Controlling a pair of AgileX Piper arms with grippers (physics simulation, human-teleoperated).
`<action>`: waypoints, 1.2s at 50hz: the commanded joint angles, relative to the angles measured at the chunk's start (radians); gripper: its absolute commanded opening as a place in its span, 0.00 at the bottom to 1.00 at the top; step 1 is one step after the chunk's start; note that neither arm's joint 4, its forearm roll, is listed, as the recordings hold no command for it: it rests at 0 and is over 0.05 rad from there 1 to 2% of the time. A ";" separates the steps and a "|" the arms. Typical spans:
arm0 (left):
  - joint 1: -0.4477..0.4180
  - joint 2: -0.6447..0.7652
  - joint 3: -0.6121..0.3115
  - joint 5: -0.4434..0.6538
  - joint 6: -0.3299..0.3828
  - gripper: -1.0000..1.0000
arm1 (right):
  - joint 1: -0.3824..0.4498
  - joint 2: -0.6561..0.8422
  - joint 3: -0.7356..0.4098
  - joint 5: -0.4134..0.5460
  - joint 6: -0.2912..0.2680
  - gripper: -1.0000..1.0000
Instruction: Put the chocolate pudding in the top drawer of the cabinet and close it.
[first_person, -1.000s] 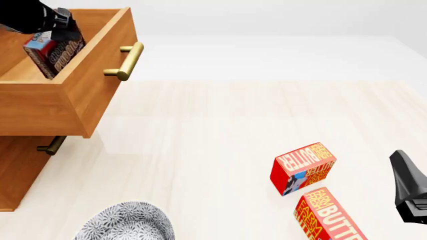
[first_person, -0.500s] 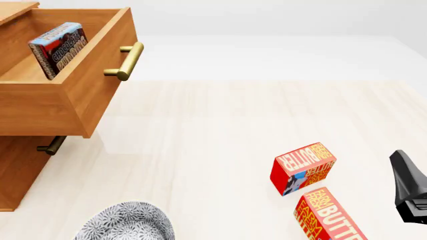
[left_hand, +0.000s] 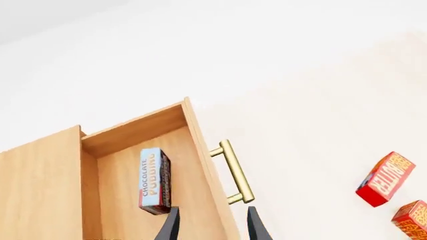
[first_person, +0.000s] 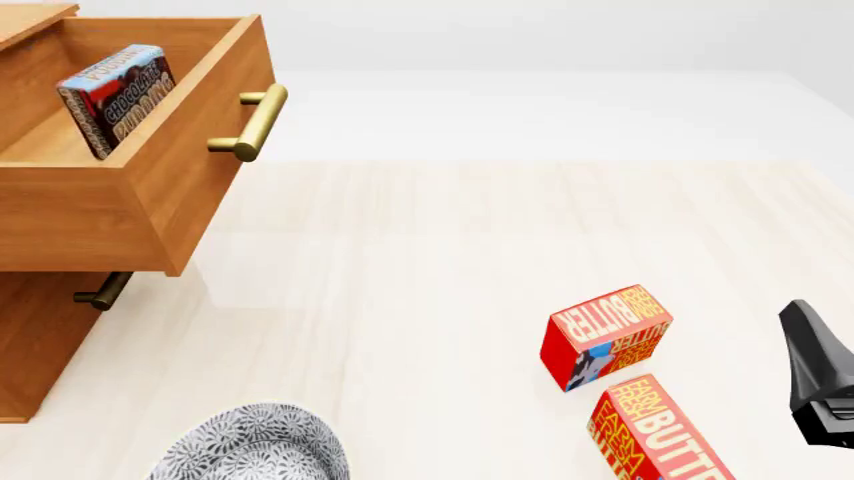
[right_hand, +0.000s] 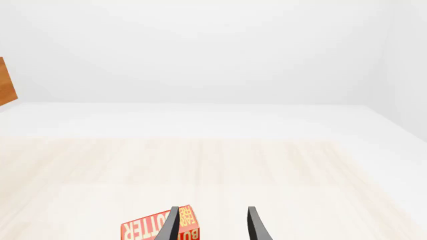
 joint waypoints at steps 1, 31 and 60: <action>-0.092 -0.054 0.108 -0.013 -0.016 1.00 | -0.001 -0.001 0.001 0.000 0.000 1.00; -0.324 -0.041 0.304 -0.106 0.003 1.00 | -0.001 -0.001 0.001 0.000 0.000 1.00; -0.446 0.082 0.514 -0.318 -0.090 1.00 | -0.001 -0.001 0.001 0.000 0.000 1.00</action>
